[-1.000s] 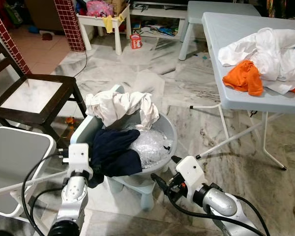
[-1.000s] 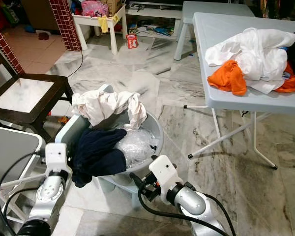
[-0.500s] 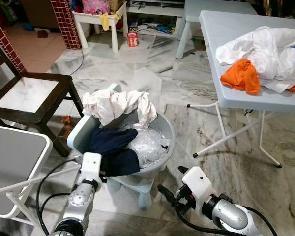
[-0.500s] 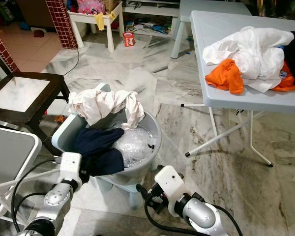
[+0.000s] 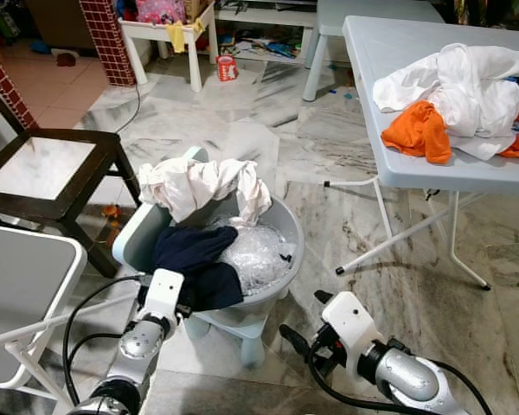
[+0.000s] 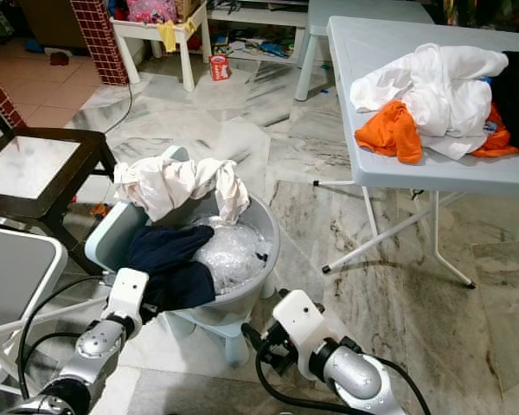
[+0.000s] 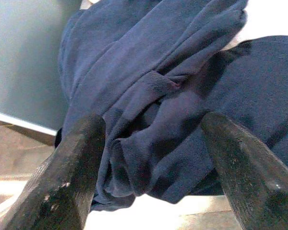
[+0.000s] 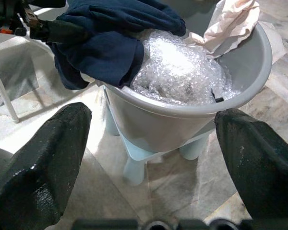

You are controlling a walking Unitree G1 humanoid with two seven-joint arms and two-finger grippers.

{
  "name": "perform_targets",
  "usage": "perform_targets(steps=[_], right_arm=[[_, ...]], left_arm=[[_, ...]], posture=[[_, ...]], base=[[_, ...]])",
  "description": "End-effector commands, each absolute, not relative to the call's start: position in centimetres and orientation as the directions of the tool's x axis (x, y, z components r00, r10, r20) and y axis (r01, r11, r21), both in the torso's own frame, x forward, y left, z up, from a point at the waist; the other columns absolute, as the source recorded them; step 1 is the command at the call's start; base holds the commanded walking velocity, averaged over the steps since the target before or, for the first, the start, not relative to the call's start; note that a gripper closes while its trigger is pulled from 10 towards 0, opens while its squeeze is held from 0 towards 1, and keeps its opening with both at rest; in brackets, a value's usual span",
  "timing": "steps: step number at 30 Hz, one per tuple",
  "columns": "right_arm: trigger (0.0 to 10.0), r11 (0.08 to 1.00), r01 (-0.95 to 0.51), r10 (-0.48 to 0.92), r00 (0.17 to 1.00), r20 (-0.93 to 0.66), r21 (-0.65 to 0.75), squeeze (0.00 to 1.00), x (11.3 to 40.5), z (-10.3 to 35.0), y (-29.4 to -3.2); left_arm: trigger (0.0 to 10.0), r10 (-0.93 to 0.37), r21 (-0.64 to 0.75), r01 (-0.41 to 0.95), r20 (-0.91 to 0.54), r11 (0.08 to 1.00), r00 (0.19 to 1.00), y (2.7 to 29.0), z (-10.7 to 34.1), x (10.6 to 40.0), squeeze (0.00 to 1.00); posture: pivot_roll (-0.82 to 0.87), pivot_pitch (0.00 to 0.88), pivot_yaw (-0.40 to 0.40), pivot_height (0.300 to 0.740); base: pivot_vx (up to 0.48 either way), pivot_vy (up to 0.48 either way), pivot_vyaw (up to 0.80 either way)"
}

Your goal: Hang hanger

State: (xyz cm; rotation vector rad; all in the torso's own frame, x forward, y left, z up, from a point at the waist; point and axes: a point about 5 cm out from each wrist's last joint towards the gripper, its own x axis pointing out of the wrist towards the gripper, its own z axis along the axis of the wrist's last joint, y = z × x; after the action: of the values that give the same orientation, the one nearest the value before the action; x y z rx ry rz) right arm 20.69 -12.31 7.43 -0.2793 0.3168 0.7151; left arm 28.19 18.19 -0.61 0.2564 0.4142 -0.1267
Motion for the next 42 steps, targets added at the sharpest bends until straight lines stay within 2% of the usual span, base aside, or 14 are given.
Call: perform_targets(steps=[1,2,9,10,11,27,42], right_arm=[[10.0,0.712,-0.687,0.601,0.704,-0.378,-0.146,0.00,20.5,7.6,-12.2],[10.0,0.707,-0.693,0.606,0.698,-0.381,-0.144,0.00,20.3,7.6,-12.1],[10.0,0.701,-0.699,0.610,0.692,-0.386,-0.144,0.00,20.1,7.6,-12.1],[10.0,0.700,-0.699,0.610,0.691,-0.388,-0.145,0.00,20.1,7.6,-12.1],[10.0,0.700,-0.699,0.609,0.691,-0.389,-0.146,0.00,20.1,7.6,-12.1],[10.0,0.699,-0.700,0.601,0.685,-0.412,-0.146,0.00,19.8,7.2,-12.0],[10.0,0.702,-0.695,0.593,0.690,-0.414,-0.152,0.00,20.3,7.0,-11.9]], left_arm=[[10.0,-0.061,0.238,0.183,-0.445,0.954,0.894,18.5,-1.0,27.9,0.05],[10.0,-0.068,0.228,0.186,-0.444,0.956,0.893,18.3,-0.9,28.2,0.00],[10.0,-0.122,0.198,0.234,-0.456,0.952,0.881,17.1,-0.3,29.1,0.00],[3.1,-0.145,0.177,0.251,-0.461,0.952,0.875,16.7,-0.2,29.3,0.00],[0.0,-0.154,0.162,0.253,-0.461,0.954,0.874,16.6,-0.2,29.4,0.00],[0.0,-0.264,-0.003,0.299,-0.478,0.954,0.838,14.8,-0.2,29.5,0.00],[0.0,-0.265,0.000,0.298,-0.461,0.954,0.847,14.7,0.3,30.1,0.00]], posture=[[-0.27,0.153,-0.013,0.740],[-0.28,0.154,-0.014,0.740],[-0.28,0.155,-0.014,0.740],[-0.29,0.157,-0.013,0.740],[-0.29,0.157,-0.013,0.740],[-0.30,0.161,-0.011,0.740],[-0.29,0.157,-0.002,0.740]], base=[[0.000,0.000,0.00],[0.000,0.000,0.00],[0.000,0.000,0.00],[0.000,0.000,0.00],[0.000,0.000,0.00],[0.000,0.000,0.00],[0.000,0.000,0.00]])
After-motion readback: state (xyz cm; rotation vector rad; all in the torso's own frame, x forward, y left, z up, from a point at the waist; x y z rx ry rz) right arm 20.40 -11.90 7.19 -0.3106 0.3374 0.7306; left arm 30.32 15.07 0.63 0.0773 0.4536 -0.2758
